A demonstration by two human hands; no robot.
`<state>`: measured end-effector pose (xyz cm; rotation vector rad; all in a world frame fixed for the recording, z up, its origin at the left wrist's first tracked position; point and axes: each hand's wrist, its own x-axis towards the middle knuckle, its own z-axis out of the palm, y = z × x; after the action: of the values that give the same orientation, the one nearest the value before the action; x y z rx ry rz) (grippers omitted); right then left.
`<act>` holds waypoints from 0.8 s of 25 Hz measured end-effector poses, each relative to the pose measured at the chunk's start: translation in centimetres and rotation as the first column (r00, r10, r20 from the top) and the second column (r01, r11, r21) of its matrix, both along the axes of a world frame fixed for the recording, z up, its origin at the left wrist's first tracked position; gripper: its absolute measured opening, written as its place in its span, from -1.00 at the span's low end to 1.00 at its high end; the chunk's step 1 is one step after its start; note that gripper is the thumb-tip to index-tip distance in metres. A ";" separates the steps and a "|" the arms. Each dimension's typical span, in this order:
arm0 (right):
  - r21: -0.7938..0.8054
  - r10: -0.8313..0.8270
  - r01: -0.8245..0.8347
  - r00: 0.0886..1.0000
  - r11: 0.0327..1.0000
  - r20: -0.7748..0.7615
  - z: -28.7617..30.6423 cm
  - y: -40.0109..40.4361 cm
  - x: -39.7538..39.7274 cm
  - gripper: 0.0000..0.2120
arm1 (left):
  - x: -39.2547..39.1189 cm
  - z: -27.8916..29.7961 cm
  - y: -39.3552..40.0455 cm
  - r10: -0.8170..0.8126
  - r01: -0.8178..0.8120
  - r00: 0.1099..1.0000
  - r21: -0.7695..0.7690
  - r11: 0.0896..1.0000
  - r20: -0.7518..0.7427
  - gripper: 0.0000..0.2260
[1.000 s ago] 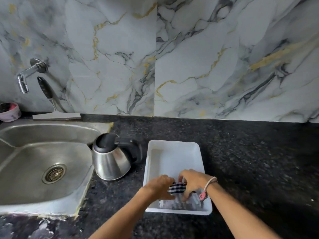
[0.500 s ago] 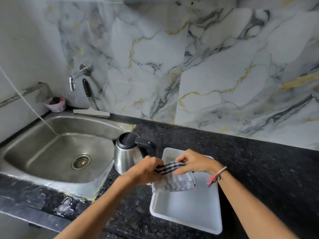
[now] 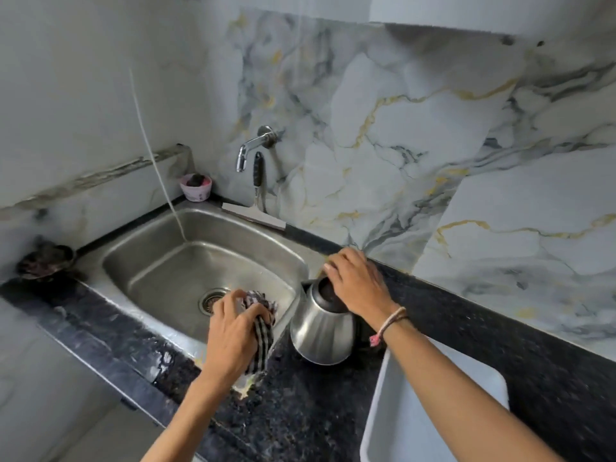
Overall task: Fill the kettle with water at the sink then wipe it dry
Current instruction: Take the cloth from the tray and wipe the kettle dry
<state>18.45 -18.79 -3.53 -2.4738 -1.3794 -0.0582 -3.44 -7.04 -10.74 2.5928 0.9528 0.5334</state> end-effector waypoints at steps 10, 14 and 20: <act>-0.203 -0.168 0.128 0.968 0.971 -0.189 -5.1 1.5 2.5 -0.33 | 10.6 -1.8 -5.1 0.449 0.230 0.706 -0.777 0.586 0.548 -0.54; -0.201 -0.165 0.132 0.973 0.971 -0.161 -5.5 1.5 2.3 -0.20 | 13.0 -3.5 -4.1 0.486 0.211 0.657 -0.759 0.615 0.576 -0.51; -0.179 -0.141 0.108 0.972 0.978 -0.188 -5.6 1.6 2.5 -0.15 | 12.9 -10.6 -11.4 0.698 0.037 0.424 -0.781 0.623 0.577 -0.55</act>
<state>20.96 -17.17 -9.18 -2.6168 -1.1879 0.2827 9.48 -18.44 -21.32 1.0751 1.0285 1.1591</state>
